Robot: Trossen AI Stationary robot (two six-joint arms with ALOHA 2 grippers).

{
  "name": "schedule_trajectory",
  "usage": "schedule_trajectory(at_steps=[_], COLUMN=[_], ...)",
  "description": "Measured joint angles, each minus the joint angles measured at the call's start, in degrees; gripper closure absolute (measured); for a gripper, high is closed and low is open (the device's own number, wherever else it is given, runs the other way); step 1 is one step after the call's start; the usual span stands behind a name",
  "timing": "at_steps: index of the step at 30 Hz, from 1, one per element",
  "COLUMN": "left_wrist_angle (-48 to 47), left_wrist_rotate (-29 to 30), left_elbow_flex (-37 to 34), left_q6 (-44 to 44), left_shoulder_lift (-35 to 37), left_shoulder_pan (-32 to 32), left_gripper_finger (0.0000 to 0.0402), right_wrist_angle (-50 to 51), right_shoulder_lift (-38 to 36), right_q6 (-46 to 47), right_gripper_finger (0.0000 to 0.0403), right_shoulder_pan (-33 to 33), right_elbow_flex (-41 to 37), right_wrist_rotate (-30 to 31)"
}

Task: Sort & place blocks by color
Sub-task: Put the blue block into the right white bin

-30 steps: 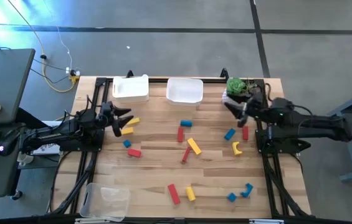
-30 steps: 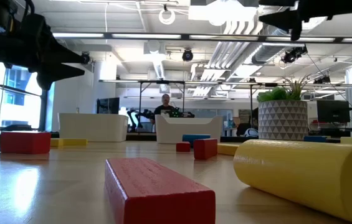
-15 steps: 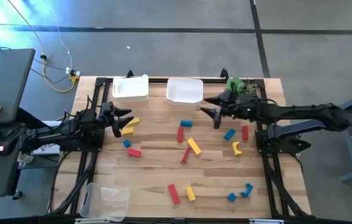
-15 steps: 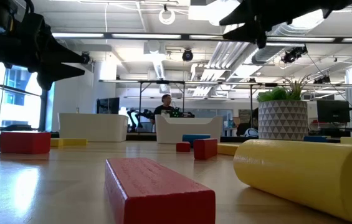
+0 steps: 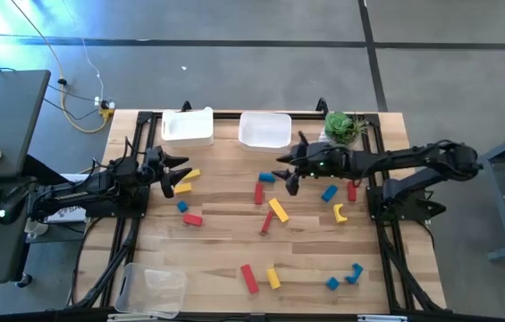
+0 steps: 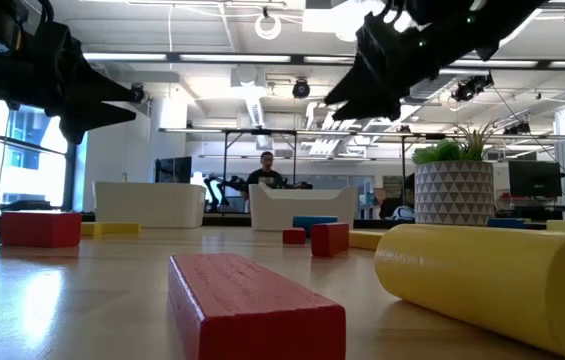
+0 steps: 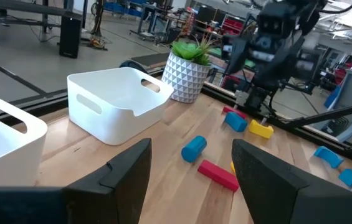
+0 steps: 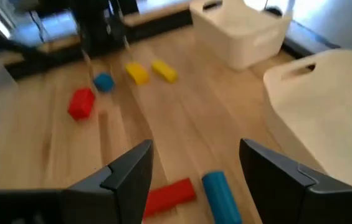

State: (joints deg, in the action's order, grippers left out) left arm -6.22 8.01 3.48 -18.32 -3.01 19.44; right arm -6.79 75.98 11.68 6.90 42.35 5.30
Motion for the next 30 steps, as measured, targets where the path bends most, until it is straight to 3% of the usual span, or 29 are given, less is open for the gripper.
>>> schedule_trajectory(at_steps=[11,30], left_wrist_angle=[0.0,0.0], left_wrist_rotate=[0.2,0.35], left_elbow_flex=[0.0,-0.01], left_q6=[-0.09,-0.07], left_shoulder_lift=[0.0,0.0], left_shoulder_pan=[0.0,0.0], left_gripper_finger=[0.0191,0.0191], right_wrist_angle=[-1.39,-11.35], right_shoulder_lift=[12.25,25.25], right_q6=[-10.45,-13.65], right_gripper_finger=[0.0176,0.0176], right_shoulder_pan=[-0.2,-0.14], right_elbow_flex=[0.0,0.0], right_wrist_rotate=[0.63,6.75])
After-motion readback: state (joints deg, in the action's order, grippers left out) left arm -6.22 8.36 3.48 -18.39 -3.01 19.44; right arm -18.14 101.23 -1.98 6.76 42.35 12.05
